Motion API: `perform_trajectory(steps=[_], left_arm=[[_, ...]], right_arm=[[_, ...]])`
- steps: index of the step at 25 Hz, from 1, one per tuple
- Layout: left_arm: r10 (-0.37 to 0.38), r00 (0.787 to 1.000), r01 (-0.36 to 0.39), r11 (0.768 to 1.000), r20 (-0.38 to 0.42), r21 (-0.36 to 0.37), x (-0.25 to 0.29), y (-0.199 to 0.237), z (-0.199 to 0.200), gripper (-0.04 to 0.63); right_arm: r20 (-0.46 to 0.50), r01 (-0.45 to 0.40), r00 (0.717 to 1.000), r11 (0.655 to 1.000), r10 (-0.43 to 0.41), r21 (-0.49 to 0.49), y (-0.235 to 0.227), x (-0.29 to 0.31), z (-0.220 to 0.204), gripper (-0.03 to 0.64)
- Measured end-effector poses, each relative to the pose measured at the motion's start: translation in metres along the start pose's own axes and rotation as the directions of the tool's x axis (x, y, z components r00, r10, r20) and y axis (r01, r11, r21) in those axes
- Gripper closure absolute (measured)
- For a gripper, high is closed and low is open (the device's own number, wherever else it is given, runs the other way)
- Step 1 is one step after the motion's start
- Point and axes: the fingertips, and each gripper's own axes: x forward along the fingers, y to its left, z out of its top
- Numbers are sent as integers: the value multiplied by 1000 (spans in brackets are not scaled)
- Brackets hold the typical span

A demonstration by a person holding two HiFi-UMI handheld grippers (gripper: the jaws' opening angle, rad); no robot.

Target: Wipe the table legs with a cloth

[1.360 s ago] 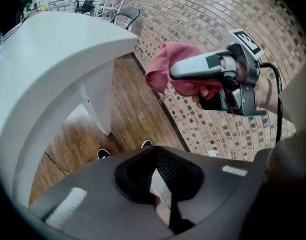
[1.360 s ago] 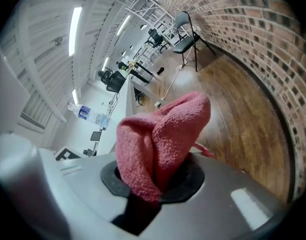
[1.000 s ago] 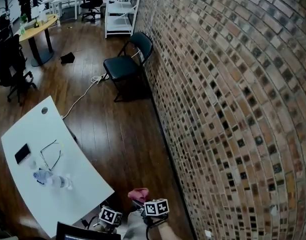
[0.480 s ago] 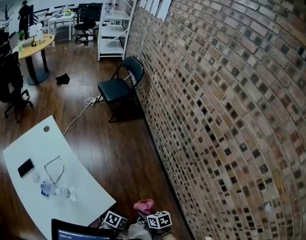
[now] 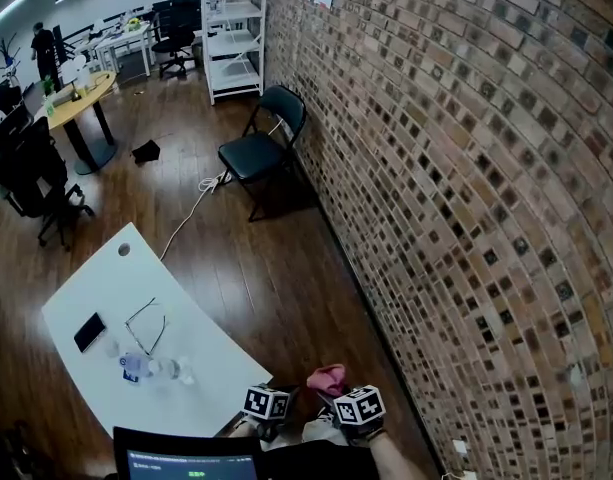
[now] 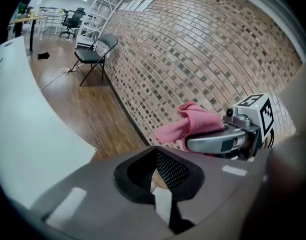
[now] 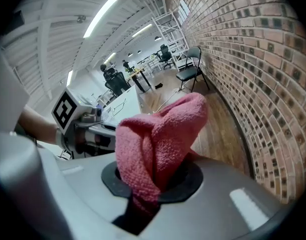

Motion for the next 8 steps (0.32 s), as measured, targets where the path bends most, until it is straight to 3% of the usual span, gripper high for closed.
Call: perform_trajectory(steps=[8], left_arm=[[39, 997, -38, 999, -65, 11, 15, 6, -18, 594]], right_arm=[[9, 34, 999, 999, -34, -39, -21, -13, 7, 552]])
